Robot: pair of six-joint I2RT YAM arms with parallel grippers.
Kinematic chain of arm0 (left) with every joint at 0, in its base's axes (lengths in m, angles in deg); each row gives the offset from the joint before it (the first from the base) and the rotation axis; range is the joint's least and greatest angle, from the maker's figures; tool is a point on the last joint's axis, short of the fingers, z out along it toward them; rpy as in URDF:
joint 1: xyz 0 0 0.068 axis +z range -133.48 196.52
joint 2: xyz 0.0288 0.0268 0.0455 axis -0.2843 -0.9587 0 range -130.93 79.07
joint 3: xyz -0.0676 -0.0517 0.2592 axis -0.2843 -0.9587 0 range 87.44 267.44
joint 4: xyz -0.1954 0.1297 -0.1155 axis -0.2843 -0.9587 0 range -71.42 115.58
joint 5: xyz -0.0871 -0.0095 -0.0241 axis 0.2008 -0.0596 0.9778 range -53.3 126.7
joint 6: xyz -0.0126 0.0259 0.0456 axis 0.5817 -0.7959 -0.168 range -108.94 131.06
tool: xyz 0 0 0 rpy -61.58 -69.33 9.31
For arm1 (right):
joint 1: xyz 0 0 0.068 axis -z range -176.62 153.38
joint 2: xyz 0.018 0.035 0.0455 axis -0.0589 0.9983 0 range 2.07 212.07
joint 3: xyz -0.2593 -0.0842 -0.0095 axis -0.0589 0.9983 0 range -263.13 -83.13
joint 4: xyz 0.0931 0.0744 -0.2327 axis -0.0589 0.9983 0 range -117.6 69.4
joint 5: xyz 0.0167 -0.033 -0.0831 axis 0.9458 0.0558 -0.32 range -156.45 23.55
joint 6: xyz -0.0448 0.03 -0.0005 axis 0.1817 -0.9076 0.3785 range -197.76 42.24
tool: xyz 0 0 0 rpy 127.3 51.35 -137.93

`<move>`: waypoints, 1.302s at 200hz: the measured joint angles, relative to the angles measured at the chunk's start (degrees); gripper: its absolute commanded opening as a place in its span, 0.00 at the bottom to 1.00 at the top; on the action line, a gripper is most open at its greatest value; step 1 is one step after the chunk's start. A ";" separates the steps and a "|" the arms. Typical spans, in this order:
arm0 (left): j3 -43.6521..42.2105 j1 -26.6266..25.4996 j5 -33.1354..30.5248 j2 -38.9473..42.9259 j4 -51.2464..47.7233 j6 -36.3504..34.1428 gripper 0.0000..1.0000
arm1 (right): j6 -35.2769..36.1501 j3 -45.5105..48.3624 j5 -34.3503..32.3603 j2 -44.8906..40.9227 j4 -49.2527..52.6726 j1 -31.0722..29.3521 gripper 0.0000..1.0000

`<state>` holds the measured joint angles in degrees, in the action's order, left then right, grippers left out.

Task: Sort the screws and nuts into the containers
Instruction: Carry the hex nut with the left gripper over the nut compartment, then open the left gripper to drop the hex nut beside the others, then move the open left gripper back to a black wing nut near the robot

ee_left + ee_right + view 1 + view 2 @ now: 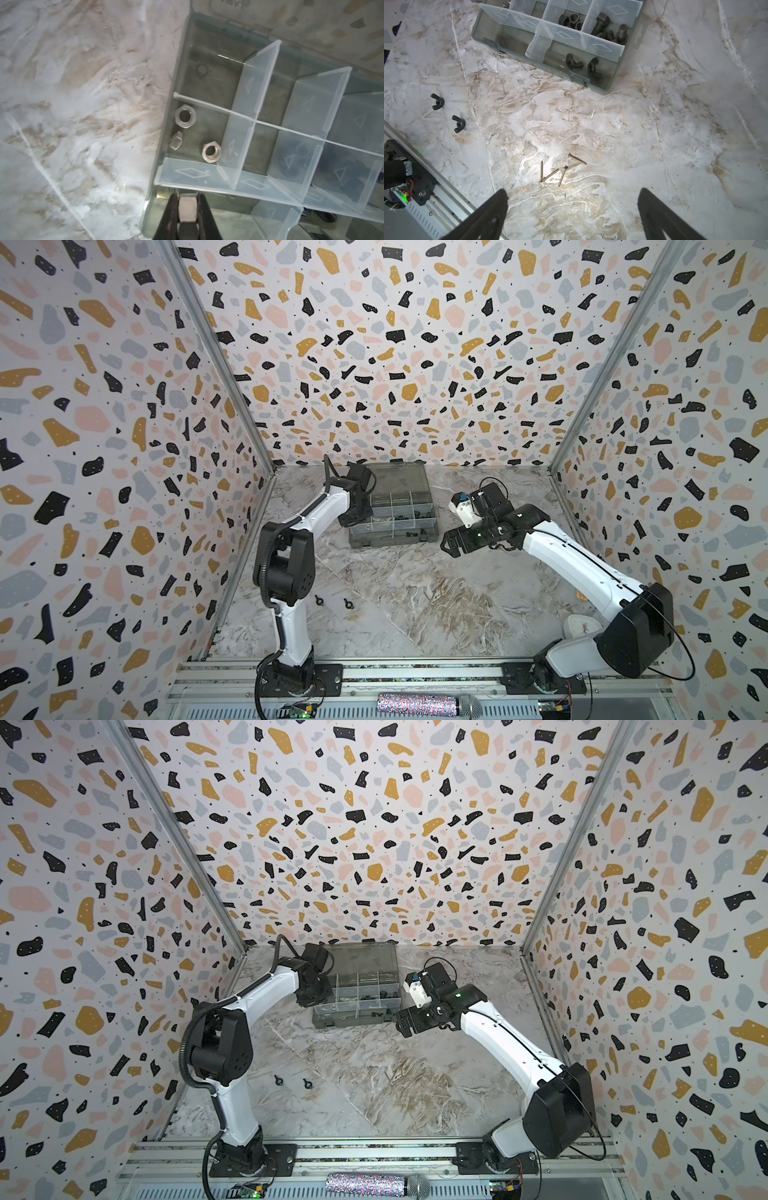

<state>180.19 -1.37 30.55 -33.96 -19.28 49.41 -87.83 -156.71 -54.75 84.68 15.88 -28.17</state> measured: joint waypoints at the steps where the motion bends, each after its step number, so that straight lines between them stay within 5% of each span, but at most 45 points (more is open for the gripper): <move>1: 0.09 -0.02 0.02 -0.07 -0.02 0.00 0.14 | -0.02 0.00 -0.02 0.00 0.02 0.00 0.99; 52: 3.30 -0.11 1.18 -3.65 -0.02 -1.20 0.14 | -1.53 0.00 -2.12 -0.07 2.27 0.33 0.99; 95: 3.82 -0.04 1.44 -5.68 0.07 -1.57 0.26 | -2.51 -0.02 -3.50 -0.68 3.34 0.37 0.99; 176: 6.27 -0.04 1.18 -5.70 -0.15 -1.79 0.32 | -2.97 -0.02 -4.68 -2.86 4.57 0.48 0.99; 211: 0.28 -0.04 -0.74 2.38 -0.17 -1.77 0.34 | -2.62 0.00 -3.74 -2.86 4.46 0.48 0.99; 260: -23.52 1.14 -4.48 25.03 0.04 0.52 0.35 | -1.14 0.09 -0.35 -2.84 3.10 -0.02 0.99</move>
<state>156.67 -0.23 26.07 -8.94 -19.23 49.93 -88.96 -156.63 -55.10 81.84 18.99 -28.19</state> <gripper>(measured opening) 0.345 0.989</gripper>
